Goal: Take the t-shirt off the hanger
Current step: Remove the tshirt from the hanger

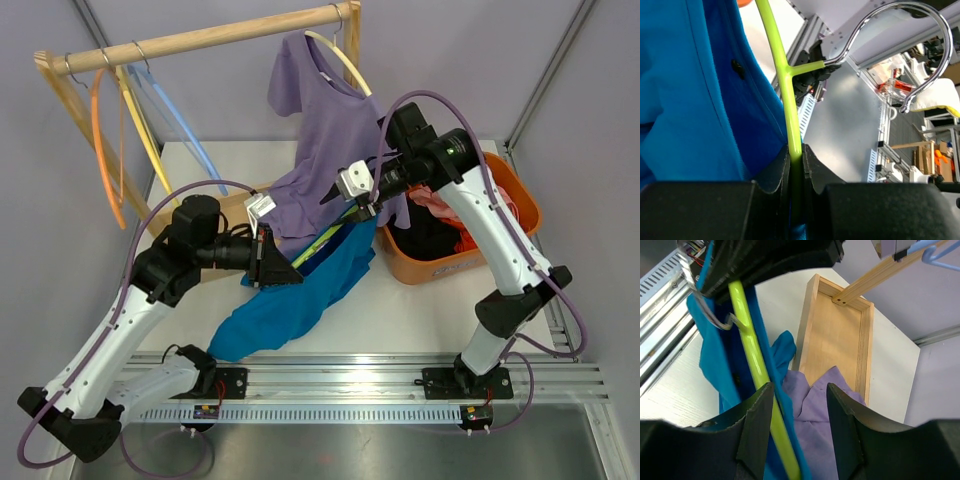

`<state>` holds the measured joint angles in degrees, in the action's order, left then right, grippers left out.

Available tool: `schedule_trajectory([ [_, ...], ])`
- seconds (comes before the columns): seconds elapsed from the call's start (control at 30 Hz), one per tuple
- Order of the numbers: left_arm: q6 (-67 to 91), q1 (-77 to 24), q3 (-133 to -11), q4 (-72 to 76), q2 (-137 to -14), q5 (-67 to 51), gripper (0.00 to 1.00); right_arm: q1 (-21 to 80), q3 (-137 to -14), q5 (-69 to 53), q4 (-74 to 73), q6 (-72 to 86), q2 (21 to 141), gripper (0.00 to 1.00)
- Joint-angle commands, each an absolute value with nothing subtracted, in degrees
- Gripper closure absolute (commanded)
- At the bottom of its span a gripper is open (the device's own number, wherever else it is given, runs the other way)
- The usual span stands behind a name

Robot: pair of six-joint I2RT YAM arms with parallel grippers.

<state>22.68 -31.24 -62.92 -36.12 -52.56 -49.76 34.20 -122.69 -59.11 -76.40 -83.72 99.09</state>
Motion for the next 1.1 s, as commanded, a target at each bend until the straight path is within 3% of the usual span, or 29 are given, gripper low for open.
schedule_trajectory([
  [0.0,18.7,-30.4,-67.0,-36.8,-52.9,-48.2,1.0,34.8,-122.0,-59.7,-84.8,-79.6,93.6,0.47],
  [0.13,17.9,-30.2,-67.8,-36.9,-53.8,-48.5,1.0,35.4,-121.1,-60.0,-92.4,-84.4,94.7,0.47],
  [0.3,17.8,-30.1,-69.8,-35.7,-54.8,-52.6,1.0,37.6,-116.4,-57.7,-87.6,-81.6,93.3,0.47],
  [0.53,17.5,-30.1,-71.5,-35.8,-55.6,-54.5,1.0,40.0,-118.7,-55.8,-88.4,-82.1,96.9,0.5],
  [0.73,17.7,-30.1,-70.6,-34.8,-54.9,-53.5,1.0,40.6,-117.9,-54.8,-88.7,-83.5,96.7,0.75],
  [0.77,17.7,-30.0,-70.6,-34.9,-55.0,-52.9,1.0,40.6,-117.9,-54.8,-88.8,-83.5,96.5,0.85],
  [0.87,18.3,-29.3,-70.1,-34.3,-54.7,-49.3,1.0,40.6,-117.2,-54.4,-86.6,-80.4,95.3,1.0],
  [0.9,19.2,-29.1,-70.0,-33.8,-54.1,-47.7,1.0,40.6,-115.9,-54.1,-85.0,-78.3,94.1,1.0],
  [0.97,20.6,-28.5,-70.3,-33.7,-53.4,-41.0,0.94,40.5,-114.0,-52.4,-79.3,-72.1,92.6,1.0],
  [1.0,21.2,-28.4,-70.5,-33.4,-53.0,-39.3,0.87,40.6,-111.8,-51.6,-77.7,-70.5,91.1,1.0],
  [1.03,21.6,-28.5,-70.8,-33.3,-51.9,-35.5,0.63,40.6,-110.8,-49.9,-74.8,-67.5,90.4,1.0],
  [1.07,22.1,-28.4,-71.2,-33.4,-51.2,-33.9,0.53,40.6,-110.0,-49.0,-73.8,-66.2,89.8,1.0],
])
